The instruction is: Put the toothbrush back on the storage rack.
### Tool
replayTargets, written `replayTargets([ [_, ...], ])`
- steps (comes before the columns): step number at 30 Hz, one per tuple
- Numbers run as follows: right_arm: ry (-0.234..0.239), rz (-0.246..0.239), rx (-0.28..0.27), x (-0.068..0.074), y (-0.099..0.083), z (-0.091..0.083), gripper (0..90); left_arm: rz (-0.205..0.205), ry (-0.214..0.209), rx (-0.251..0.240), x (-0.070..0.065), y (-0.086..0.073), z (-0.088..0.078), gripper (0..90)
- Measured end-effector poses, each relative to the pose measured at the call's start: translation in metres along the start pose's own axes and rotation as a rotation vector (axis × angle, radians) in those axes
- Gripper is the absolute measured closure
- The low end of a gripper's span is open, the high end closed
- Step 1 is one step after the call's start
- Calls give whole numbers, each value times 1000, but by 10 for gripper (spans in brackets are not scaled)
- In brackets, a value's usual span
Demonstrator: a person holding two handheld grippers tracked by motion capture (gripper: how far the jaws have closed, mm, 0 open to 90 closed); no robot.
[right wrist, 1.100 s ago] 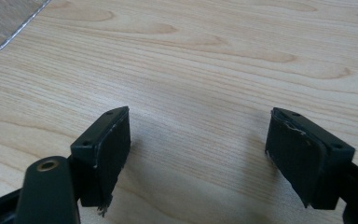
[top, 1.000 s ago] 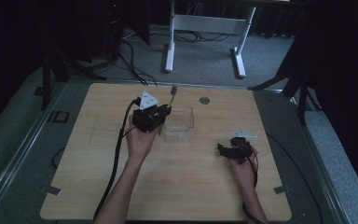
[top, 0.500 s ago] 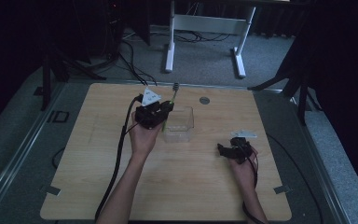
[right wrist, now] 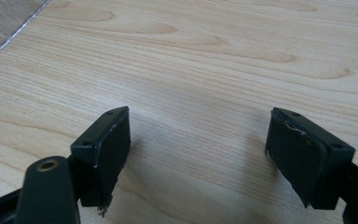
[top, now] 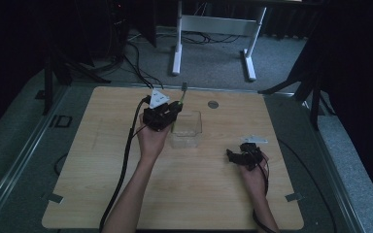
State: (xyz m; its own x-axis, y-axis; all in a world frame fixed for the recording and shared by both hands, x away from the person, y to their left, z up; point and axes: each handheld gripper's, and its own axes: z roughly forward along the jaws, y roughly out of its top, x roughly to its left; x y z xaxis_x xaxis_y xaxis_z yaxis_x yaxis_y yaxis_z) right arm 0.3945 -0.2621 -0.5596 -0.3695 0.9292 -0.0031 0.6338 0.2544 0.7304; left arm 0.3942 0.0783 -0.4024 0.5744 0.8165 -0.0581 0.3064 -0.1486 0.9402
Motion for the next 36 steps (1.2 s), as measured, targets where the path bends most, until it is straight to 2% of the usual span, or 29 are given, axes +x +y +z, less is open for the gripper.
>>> replayTargets([
  [18,0,0,0,0,0,0,220,8,-7,-21,3,1,11,787],
  [23,0,0,0,0,0,0,220,21,-8,-25,1,0,14,787],
  [36,0,0,0,0,0,0,220,42,-1,-12,2,-4,23,786],
])
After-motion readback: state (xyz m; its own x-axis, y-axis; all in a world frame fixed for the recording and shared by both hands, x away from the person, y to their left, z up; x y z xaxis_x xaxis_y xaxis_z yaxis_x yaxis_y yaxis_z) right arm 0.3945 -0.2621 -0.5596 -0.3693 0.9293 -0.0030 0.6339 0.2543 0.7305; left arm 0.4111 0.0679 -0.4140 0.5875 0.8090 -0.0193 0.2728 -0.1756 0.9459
